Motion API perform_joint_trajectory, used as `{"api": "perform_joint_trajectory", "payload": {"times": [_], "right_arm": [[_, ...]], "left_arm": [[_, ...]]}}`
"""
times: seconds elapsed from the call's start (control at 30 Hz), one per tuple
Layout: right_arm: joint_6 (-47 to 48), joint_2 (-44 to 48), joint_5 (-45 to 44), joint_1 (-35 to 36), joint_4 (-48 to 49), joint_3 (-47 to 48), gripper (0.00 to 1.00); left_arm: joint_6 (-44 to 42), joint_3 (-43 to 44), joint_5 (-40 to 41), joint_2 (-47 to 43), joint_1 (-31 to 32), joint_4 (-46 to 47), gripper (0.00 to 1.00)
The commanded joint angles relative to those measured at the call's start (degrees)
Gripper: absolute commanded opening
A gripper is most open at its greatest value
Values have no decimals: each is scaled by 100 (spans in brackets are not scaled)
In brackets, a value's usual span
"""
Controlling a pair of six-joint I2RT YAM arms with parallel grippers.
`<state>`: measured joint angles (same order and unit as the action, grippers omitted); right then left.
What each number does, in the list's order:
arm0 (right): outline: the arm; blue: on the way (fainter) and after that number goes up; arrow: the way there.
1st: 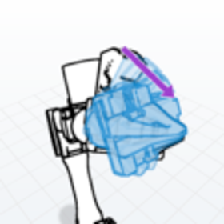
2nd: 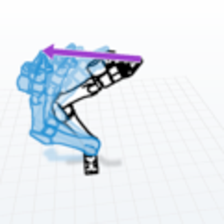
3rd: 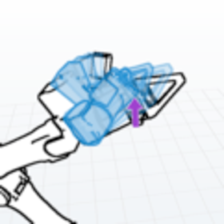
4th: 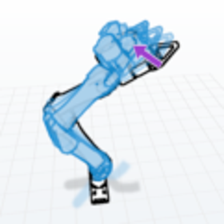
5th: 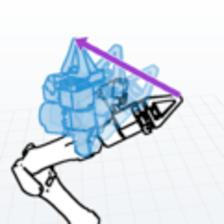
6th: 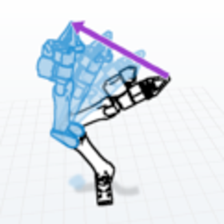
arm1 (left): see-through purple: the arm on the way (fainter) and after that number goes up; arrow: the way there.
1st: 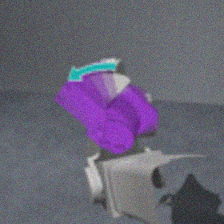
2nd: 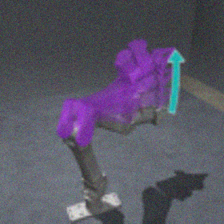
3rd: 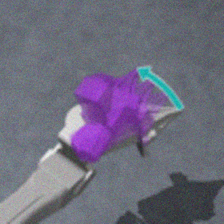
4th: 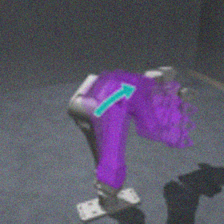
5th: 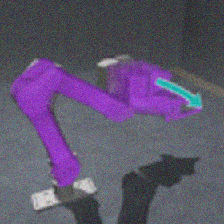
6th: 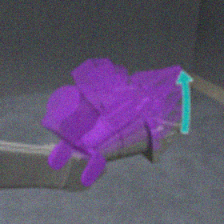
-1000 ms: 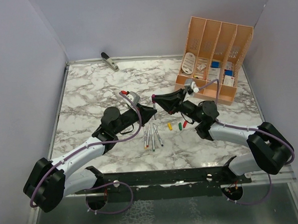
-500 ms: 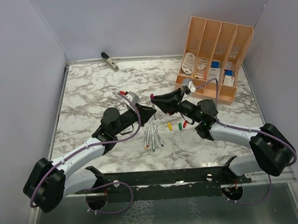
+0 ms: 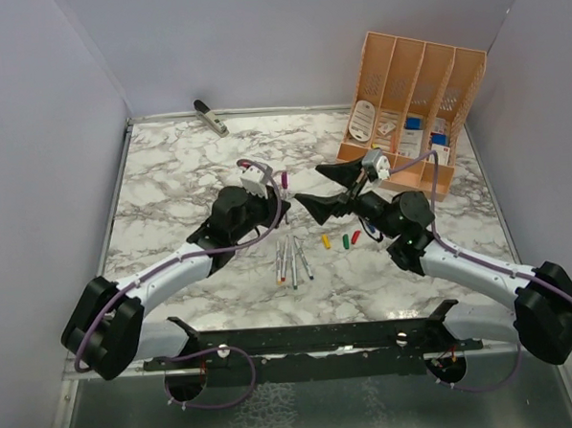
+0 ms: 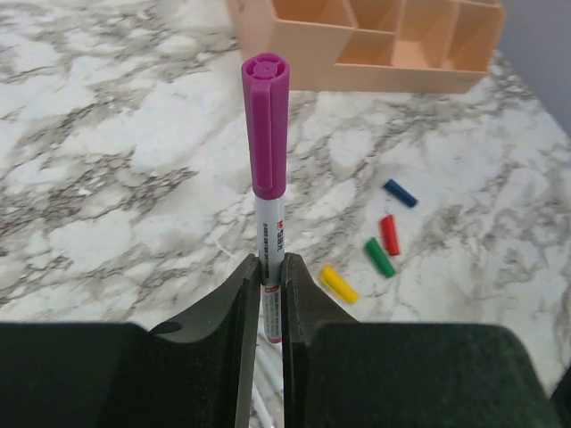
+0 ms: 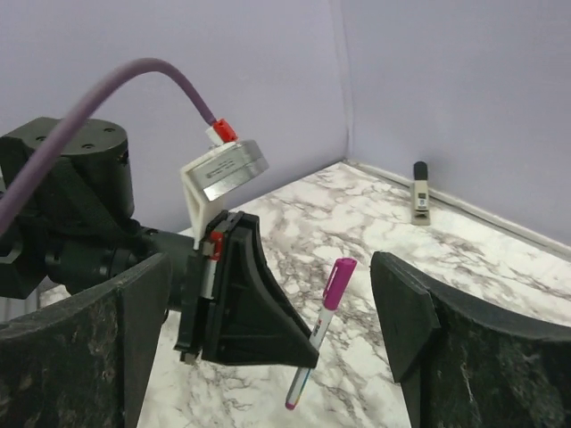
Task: Insert the pens into the pen caps
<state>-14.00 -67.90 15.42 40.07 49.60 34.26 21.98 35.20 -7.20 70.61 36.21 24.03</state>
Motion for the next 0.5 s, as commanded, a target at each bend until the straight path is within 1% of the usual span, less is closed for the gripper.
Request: {"api": "perform_joint_trajectory", "payload": {"times": [0.0, 0.07, 0.13, 0.23, 0.37, 0.43, 0.47], "right_arm": [[187, 166, -901, 25, -547, 98, 94], [148, 175, -1173, 27, -607, 64, 96], [128, 189, -1381, 27, -605, 27, 98], [120, 174, -1647, 27, -517, -48, 98], [-134, 115, -2154, 18, -622, -33, 96], [-244, 75, -2340, -6, -905, 87, 100], [-300, 41, -2398, -24, -1053, 149, 100]], "left_arm": [[-389, 907, 825, 641, -273, -1459, 0], [-431, 1248, 916, 1074, -502, -1813, 0], [-398, 1503, 823, 1408, -804, -2005, 0], [-326, 1866, 756, 1890, -1197, -2312, 0], [-433, 2247, 1050, 2422, -1372, -2676, 0], [-501, 2427, 1119, 2615, -1428, -2814, 0], [-523, 2523, 1124, 2837, -1461, -2873, 0]]}}
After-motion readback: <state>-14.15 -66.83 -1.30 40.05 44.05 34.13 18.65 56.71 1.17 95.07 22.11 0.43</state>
